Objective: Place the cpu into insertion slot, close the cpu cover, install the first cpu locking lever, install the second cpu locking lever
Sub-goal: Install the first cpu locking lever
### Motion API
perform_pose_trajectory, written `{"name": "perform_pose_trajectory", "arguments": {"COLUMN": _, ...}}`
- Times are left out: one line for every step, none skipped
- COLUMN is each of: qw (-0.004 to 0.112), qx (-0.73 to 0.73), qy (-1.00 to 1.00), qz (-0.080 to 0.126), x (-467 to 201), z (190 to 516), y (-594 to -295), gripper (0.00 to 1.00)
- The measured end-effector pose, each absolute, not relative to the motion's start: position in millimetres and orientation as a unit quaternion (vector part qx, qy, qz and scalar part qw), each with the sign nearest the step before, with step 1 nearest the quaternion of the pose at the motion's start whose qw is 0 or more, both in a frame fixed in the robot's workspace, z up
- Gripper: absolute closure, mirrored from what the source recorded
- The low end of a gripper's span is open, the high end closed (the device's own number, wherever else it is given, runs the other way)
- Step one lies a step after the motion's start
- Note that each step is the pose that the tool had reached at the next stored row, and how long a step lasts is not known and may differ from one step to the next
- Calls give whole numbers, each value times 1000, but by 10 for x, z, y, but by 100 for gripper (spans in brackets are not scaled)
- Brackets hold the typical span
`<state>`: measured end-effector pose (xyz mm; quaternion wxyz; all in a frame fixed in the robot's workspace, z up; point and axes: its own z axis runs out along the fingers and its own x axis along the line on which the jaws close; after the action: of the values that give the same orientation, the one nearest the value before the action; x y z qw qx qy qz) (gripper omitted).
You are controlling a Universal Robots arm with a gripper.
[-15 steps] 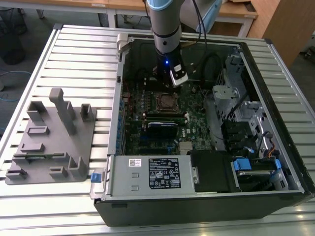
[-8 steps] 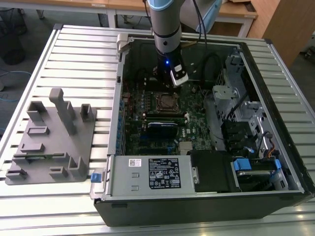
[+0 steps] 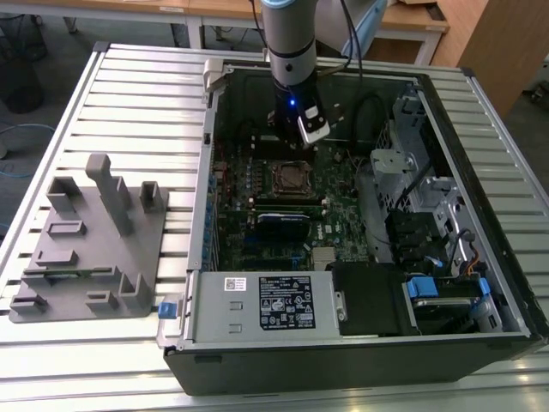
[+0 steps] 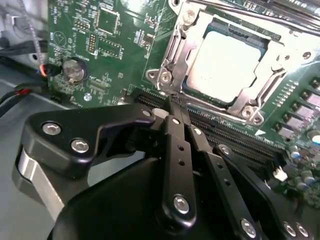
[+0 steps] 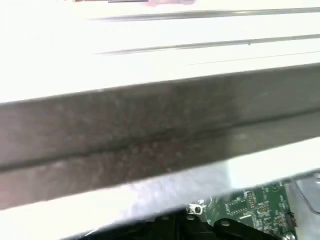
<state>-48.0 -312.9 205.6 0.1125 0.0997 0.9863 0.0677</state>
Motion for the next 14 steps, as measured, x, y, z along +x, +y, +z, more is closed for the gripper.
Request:
{"name": "perform_pose_trajectory", "arguments": {"qw": 113, "qx": 100, "qy": 986, "qz": 68, "x": -480, "z": 2079, "y": -3129, "gripper": 89}}
{"name": "perform_pose_trajectory", "arguments": {"qw": 113, "qx": 100, "qy": 986, "qz": 68, "x": -480, "z": 2100, "y": -3129, "gripper": 89}}
{"name": "perform_pose_trajectory", "arguments": {"qw": 113, "qx": 100, "qy": 986, "qz": 68, "x": -480, "z": 2120, "y": -3129, "gripper": 89}}
{"name": "perform_pose_trajectory", "arguments": {"qw": 113, "qx": 100, "qy": 986, "qz": 68, "x": -480, "z": 2138, "y": -3129, "gripper": 89}}
{"name": "perform_pose_trajectory", "arguments": {"qw": 112, "qx": 100, "qy": 986, "qz": 68, "x": -480, "z": 2143, "y": -3129, "gripper": 89}}
{"name": "perform_pose_trajectory", "arguments": {"qw": 113, "qx": 100, "qy": 986, "qz": 68, "x": -480, "z": 2143, "y": -3129, "gripper": 89}}
{"name": "perform_pose_trajectory", "arguments": {"qw": 113, "qx": 100, "qy": 986, "qz": 68, "x": -480, "z": 2143, "y": -3129, "gripper": 89}}
{"name": "perform_pose_trajectory", "arguments": {"qw": 112, "qx": 100, "qy": 986, "qz": 68, "x": -479, "z": 2143, "y": -3129, "gripper": 89}}
{"name": "perform_pose_trajectory", "arguments": {"qw": 112, "qx": 100, "qy": 986, "qz": 68, "x": -471, "z": 2143, "y": -3128, "gripper": 89}}
{"name": "perform_pose_trajectory", "arguments": {"qw": 111, "qx": 101, "qy": 986, "qz": 67, "x": -462, "z": 2144, "y": -3129, "gripper": 89}}
{"name": "perform_pose_trajectory", "arguments": {"qw": 109, "qx": 102, "qy": 987, "qz": 67, "x": -458, "z": 2143, "y": -3129, "gripper": 89}}
{"name": "perform_pose_trajectory", "arguments": {"qw": 107, "qx": 103, "qy": 987, "qz": 66, "x": -454, "z": 2143, "y": -3129, "gripper": 89}}
{"name": "perform_pose_trajectory", "arguments": {"qw": 103, "qx": 104, "qy": 987, "qz": 65, "x": -453, "z": 2143, "y": -3129, "gripper": 89}}
{"name": "perform_pose_trajectory", "arguments": {"qw": 100, "qx": 106, "qy": 987, "qz": 65, "x": -452, "z": 2143, "y": -3129, "gripper": 89}}
